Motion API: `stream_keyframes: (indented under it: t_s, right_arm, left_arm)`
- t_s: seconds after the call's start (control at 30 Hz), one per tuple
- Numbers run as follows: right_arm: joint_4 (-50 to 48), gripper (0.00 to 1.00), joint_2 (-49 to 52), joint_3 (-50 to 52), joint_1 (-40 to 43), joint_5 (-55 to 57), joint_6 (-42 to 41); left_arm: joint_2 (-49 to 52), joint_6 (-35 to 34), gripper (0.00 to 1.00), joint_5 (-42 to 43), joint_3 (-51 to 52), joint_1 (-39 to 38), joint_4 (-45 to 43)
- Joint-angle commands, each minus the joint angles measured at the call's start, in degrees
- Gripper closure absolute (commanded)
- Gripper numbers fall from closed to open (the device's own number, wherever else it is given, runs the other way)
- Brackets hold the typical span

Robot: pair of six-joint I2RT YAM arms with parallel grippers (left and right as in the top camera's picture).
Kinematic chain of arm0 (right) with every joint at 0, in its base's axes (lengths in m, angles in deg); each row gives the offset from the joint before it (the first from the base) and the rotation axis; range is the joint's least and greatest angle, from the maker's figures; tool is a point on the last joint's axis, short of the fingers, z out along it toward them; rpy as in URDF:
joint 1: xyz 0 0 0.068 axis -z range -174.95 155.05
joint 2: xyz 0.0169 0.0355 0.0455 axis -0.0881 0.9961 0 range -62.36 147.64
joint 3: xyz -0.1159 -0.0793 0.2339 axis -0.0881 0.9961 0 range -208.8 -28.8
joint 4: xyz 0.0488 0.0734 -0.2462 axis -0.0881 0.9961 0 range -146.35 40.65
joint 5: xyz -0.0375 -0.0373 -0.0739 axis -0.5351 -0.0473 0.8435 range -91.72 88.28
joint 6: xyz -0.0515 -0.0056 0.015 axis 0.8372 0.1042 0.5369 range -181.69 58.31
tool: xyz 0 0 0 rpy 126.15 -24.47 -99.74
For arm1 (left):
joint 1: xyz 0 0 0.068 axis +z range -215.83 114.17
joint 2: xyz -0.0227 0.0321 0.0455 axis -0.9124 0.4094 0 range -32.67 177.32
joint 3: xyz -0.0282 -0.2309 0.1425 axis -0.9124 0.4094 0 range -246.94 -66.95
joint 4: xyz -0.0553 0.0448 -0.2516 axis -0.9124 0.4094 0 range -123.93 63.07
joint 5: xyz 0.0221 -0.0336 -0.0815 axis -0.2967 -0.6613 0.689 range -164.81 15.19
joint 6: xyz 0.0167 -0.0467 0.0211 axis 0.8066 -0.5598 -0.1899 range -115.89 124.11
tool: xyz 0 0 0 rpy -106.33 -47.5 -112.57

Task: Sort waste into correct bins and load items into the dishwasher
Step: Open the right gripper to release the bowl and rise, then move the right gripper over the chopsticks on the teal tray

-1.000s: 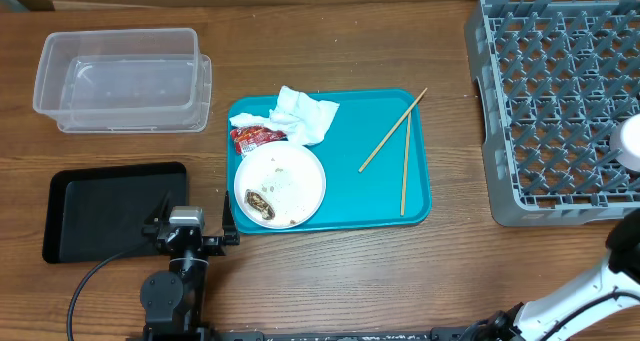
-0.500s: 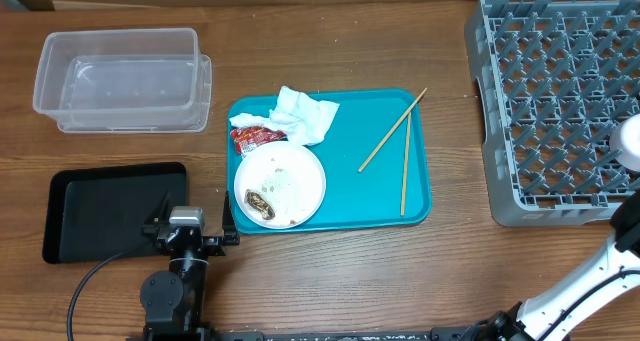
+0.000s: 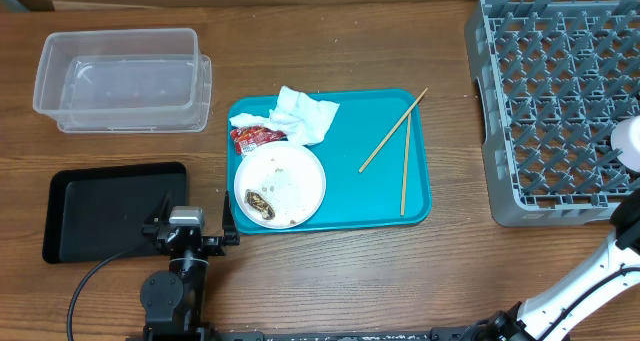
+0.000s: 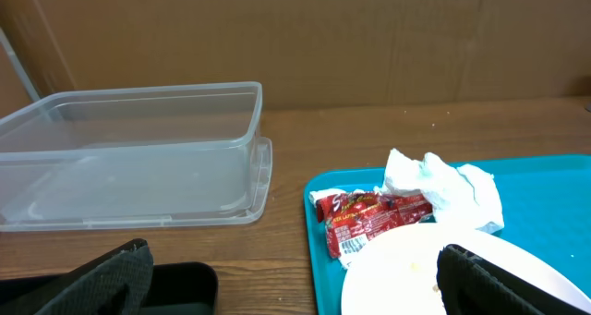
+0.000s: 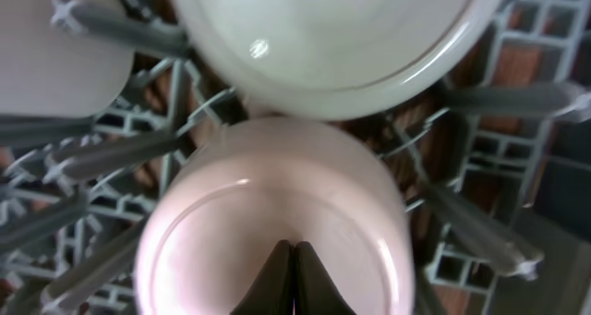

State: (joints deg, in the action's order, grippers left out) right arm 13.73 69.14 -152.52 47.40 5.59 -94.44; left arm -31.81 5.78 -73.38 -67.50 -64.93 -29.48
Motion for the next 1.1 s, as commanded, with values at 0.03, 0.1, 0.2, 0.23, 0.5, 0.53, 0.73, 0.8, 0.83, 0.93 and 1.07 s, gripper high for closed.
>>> stream_keyframes:
  t_s: [0.03,0.1,0.2,0.23,0.5,0.53,0.73,0.8,0.83,0.93,1.07]
  right_arm:
    - [-0.2,0.96,-6.4,-0.2,0.1,-5.0,0.2]
    - [-0.5,0.96,-9.2,-0.2,0.1,-7.7,0.2]
    - [-0.9,0.95,-13.9,-0.2,0.1,-16.3,3.7]
    - [-0.9,0.92,-15.3,-0.2,0.1,-20.4,5.7]
    - [4.0,0.48,-22.4,-0.2,-1.9,-54.8,21.9]
    - [5.6,0.48,-22.7,-0.2,-2.7,-55.0,22.8]
    - [15.7,0.49,-22.7,-0.1,-12.6,-47.7,28.3]
    - [17.6,0.51,-22.7,0.0,-17.8,-42.2,28.3]
    - [17.8,0.51,-22.6,0.0,-20.3,-39.9,28.1]
    - [17.9,0.44,-21.9,0.0,-28.2,-30.4,22.3]
    - [18.0,0.00,-19.5,0.0,-37.8,-12.6,8.2]
  left_arm:
    - [-0.5,-0.4,0.00,-0.3,0.3,0.6,0.0]
    - [-0.5,-0.4,0.00,-0.4,0.3,0.6,0.0]
    - [-0.5,-0.4,0.00,-0.3,0.3,0.6,0.0]
    - [-0.5,-0.4,0.00,-0.4,0.3,0.6,0.0]
    - [-0.5,-0.4,0.00,-0.3,0.3,0.6,0.0]
    - [-0.5,-0.4,0.00,-0.3,0.3,0.6,0.0]
    - [-0.5,-0.4,0.00,-0.4,0.3,0.6,0.0]
    - [-0.5,-0.4,0.00,-0.4,0.3,0.6,0.0]
    - [-0.5,-0.4,0.00,-0.4,0.3,0.6,0.0]
    - [-0.5,-0.4,0.00,-0.4,0.3,0.6,0.0]
    - [-0.5,-0.4,0.00,-0.4,0.3,0.6,0.0]
